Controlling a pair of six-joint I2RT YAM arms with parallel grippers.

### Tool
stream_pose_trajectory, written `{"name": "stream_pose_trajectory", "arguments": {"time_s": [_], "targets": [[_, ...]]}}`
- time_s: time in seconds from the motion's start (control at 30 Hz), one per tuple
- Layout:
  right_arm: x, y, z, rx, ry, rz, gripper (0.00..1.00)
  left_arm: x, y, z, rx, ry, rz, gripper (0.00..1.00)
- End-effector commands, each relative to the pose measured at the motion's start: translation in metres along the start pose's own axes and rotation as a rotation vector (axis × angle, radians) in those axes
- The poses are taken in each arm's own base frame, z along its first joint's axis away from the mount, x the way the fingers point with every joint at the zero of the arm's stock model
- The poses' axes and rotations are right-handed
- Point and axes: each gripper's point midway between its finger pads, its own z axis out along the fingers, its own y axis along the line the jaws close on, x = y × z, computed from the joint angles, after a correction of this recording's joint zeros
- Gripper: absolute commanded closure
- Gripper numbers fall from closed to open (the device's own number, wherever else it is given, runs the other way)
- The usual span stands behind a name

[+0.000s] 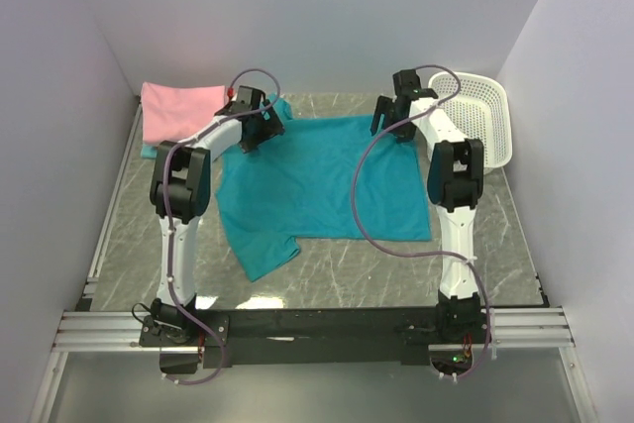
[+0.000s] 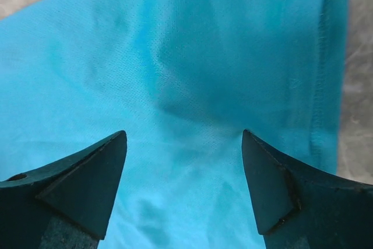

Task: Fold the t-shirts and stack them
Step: Flatten the tshirt out, then fold the tshirt

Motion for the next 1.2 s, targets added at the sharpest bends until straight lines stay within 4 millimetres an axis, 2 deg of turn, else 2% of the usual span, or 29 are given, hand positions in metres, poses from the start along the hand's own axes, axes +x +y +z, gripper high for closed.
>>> {"name": "stream_pose_trajectory", "arguments": {"time_s": [0.0,0.03,0.1,0.13,0.17,0.2,0.23,0.27,0.3,0.33,0.37,0.4,0.43,0.47,0.5,0.53,0.57,0.6,0.67,0.7,0.77,0.8,0.9,0.97,1.0,1.07,1.17], "targets": [[-0.022,0.009,-0.035,-0.038,-0.044,-0.023,0.14,0.003,0.004,-0.008,-0.009,0.047,0.029,0.01],[-0.027,0.012,-0.05,-0.048,-0.07,-0.018,0.12,-0.007,-0.007,-0.021,0.027,0.026,0.031,0.01],[-0.029,0.022,-0.066,-0.068,-0.099,-0.031,0.11,-0.016,-0.015,-0.037,0.049,0.0,0.033,0.01],[-0.029,0.024,-0.085,-0.073,-0.122,-0.04,0.1,-0.022,-0.02,-0.054,0.065,-0.017,0.031,0.0],[-0.028,0.028,-0.094,-0.077,-0.136,-0.05,0.1,-0.023,-0.022,-0.064,0.068,-0.026,0.026,0.01],[-0.035,0.035,-0.122,-0.1,-0.191,-0.062,0.09,-0.024,-0.023,-0.073,0.07,-0.039,0.025,0.01],[-0.02,0.037,-0.123,-0.085,-0.175,-0.078,0.09,-0.02,-0.021,-0.092,0.075,-0.049,0.023,0.0],[-0.015,0.039,-0.133,-0.088,-0.188,-0.084,0.09,-0.018,-0.021,-0.102,0.08,-0.06,0.015,0.01],[-0.02,0.047,-0.162,-0.114,-0.255,-0.089,0.09,0.002,-0.007,-0.105,0.055,-0.028,0.013,0.0],[0.003,0.047,-0.158,-0.101,-0.225,-0.096,0.09,-0.001,-0.013,-0.13,0.083,-0.058,0.006,0.0],[0.012,0.047,-0.164,-0.105,-0.231,-0.095,0.09,0.007,-0.008,-0.139,0.075,-0.056,-0.014,0.01],[0.01,0.054,-0.19,-0.143,-0.294,-0.088,0.08,0.022,0.006,-0.155,0.056,-0.054,-0.021,0.01],[0.036,0.046,-0.18,-0.132,-0.252,-0.072,0.08,0.036,0.008,-0.164,0.052,-0.049,-0.016,0.01],[0.046,0.045,-0.183,-0.141,-0.253,-0.06,0.08,0.048,0.014,-0.172,0.042,-0.041,-0.037,0.01],[0.045,0.046,-0.202,-0.173,-0.304,-0.044,0.08,0.078,0.038,-0.172,-0.014,0.001,-0.028,0.01],[0.067,0.036,-0.193,-0.162,-0.264,-0.018,0.08,0.089,0.036,-0.193,0.014,-0.01,-0.024,0.01],[0.073,0.032,-0.196,-0.16,-0.273,-0.006,0.08,0.104,0.045,-0.2,0.0,0.004,-0.054,0.0],[0.087,0.025,-0.199,-0.159,-0.265,0.004,0.08,0.128,0.068,-0.212,-0.036,0.029,-0.057,0.01],[0.098,0.02,-0.203,-0.165,-0.27,0.022,0.08,0.161,0.084,-0.224,-0.062,0.065,-0.107,0.01],[0.104,0.015,-0.207,-0.16,-0.286,0.032,0.07,0.188,0.102,-0.234,-0.072,0.1,-0.099,0.01],[0.107,0.007,-0.211,-0.148,-0.312,0.05,0.07,0.212,0.113,-0.242,-0.068,0.138,-0.133,0.01],[0.11,0.002,-0.213,-0.14,-0.323,0.06,0.07,0.231,0.126,-0.25,-0.085,0.169,-0.118,0.0],[0.117,-0.003,-0.215,-0.137,-0.33,0.067,0.07,0.254,0.137,-0.257,-0.103,0.2,-0.139,0.01],[0.118,-0.006,-0.215,-0.126,-0.337,0.075,0.07,0.266,0.131,-0.258,-0.074,0.24,-0.152,0.03],[0.12,-0.008,-0.213,-0.119,-0.332,0.077,0.07,0.276,0.132,-0.257,-0.069,0.263,-0.135,0.06],[0.122,-0.012,-0.211,-0.102,-0.327,0.086,0.07,0.282,0.133,-0.255,-0.073,0.277,-0.14,0.14],[0.127,-0.015,-0.207,-0.087,-0.315,0.086,0.07,0.285,0.145,-0.252,-0.14,0.276,-0.13,0.25]]}}
